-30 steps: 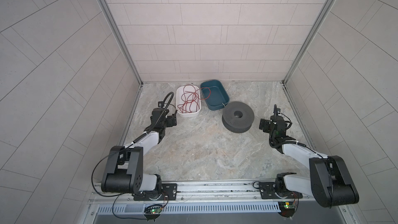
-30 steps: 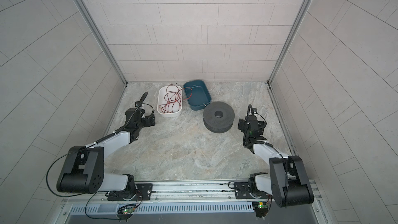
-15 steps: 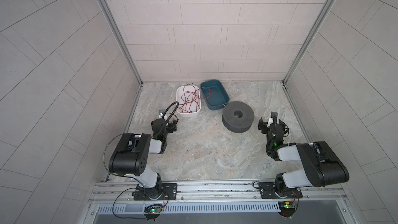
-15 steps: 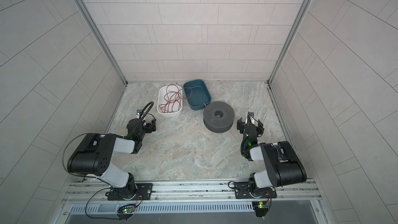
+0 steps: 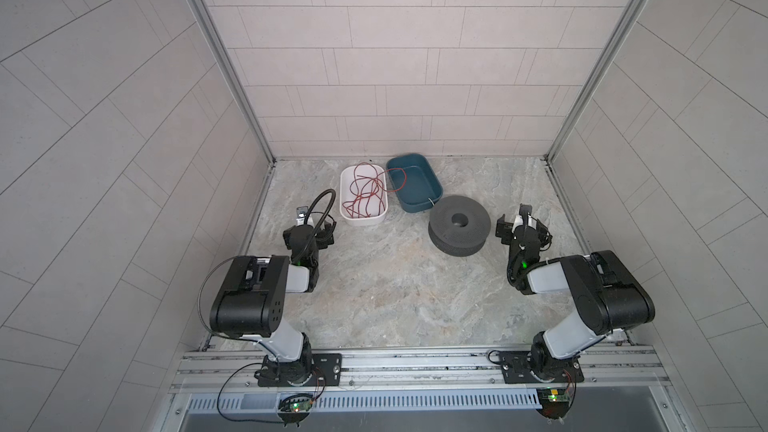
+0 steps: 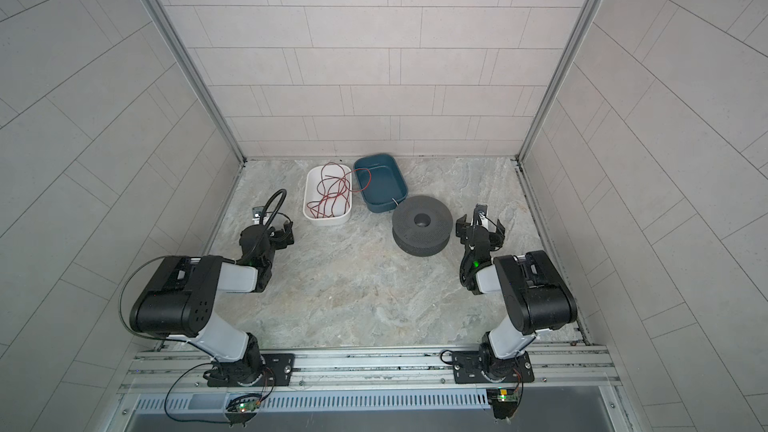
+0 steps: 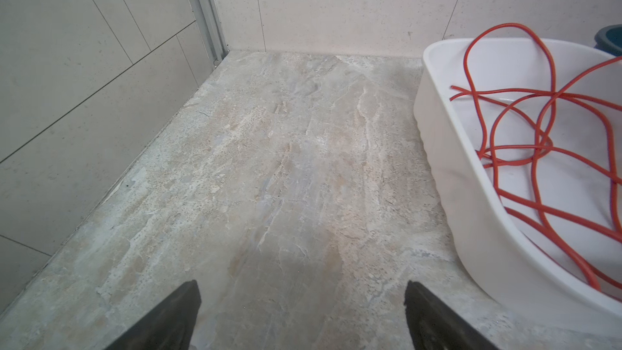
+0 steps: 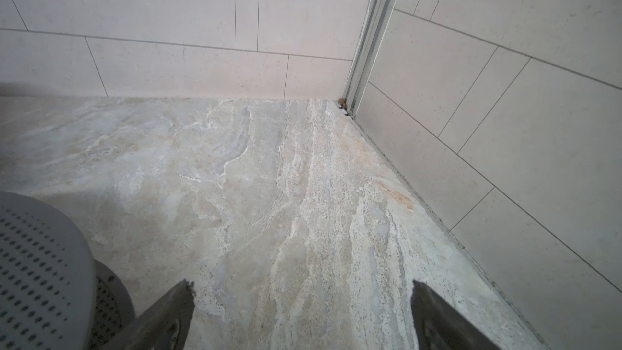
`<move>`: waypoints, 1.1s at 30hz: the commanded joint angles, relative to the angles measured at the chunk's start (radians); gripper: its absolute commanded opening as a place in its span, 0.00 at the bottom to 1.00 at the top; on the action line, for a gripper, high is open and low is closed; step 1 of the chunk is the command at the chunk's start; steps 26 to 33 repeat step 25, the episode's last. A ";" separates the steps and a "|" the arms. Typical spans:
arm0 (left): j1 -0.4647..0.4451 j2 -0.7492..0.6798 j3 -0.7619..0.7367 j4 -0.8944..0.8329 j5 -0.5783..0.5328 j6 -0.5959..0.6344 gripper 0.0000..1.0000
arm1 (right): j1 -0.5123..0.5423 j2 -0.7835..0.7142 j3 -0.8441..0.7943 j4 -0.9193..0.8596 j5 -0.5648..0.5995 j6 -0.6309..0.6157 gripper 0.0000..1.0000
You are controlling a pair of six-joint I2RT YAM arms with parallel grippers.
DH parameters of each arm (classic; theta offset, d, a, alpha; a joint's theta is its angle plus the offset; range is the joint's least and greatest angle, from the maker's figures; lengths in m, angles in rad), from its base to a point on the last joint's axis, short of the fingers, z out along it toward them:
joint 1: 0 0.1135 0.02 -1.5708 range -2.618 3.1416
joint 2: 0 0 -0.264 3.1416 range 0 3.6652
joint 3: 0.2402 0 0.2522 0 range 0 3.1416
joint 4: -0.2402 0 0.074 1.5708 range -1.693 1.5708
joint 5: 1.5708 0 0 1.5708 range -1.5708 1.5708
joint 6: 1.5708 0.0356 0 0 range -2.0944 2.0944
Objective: Wrap the cables
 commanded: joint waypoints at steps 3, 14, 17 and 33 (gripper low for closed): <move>-0.006 -0.012 0.009 0.015 -0.004 -0.003 1.00 | 0.001 -0.005 -0.006 -0.024 0.017 -0.004 0.99; -0.006 -0.010 0.010 0.017 -0.003 -0.002 1.00 | 0.000 -0.003 -0.009 -0.016 0.024 0.002 0.99; -0.006 -0.010 0.010 0.018 -0.004 -0.003 1.00 | 0.000 -0.003 -0.008 -0.018 0.024 0.001 0.99; -0.006 -0.010 0.010 0.017 -0.003 -0.002 1.00 | 0.011 0.001 -0.001 -0.024 0.037 -0.010 0.99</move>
